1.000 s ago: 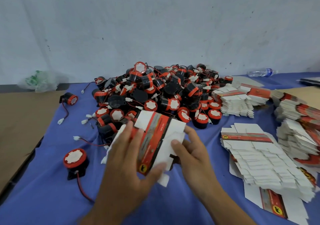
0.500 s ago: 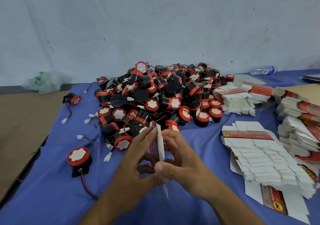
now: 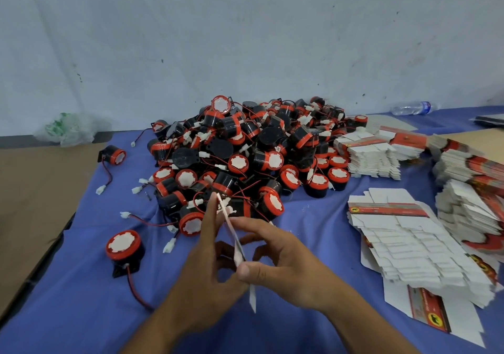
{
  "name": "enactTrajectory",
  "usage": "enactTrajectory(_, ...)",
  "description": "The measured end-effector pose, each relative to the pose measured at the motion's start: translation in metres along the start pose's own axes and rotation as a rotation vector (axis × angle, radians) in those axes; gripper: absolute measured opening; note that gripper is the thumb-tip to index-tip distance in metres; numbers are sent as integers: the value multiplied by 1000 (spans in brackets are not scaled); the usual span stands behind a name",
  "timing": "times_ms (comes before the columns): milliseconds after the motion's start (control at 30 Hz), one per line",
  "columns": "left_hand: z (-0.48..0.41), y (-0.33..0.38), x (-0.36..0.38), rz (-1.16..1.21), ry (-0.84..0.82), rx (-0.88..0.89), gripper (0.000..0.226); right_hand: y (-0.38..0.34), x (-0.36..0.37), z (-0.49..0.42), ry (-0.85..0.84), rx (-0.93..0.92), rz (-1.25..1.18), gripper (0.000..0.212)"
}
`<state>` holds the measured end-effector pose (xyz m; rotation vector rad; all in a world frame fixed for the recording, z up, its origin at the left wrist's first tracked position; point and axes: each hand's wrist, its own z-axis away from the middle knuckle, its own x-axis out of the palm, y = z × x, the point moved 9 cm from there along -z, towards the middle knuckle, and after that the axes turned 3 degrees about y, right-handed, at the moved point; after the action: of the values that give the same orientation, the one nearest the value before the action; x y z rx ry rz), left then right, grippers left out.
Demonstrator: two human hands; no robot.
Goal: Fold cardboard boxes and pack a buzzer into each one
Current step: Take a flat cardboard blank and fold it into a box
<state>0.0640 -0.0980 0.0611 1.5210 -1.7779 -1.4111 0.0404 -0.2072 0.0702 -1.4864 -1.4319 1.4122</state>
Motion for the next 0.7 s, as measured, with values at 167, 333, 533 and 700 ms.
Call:
enactTrajectory(167, 3, 0, 0, 16, 19, 30, 81, 3, 1, 2, -52, 27, 107, 73)
enactTrajectory(333, -1, 7, -7, 27, 104, 51, 64, -3, 5, 3, -24, -21, 169, 92)
enactTrajectory(533, -3, -2, -19, 44, 144, -27, 69, -5, -2, 8, 69, 6, 188, 91)
enactTrajectory(700, -3, 6, -15, -10, 80, -49, 90, 1, -5, 6, 155, 30, 339, 93)
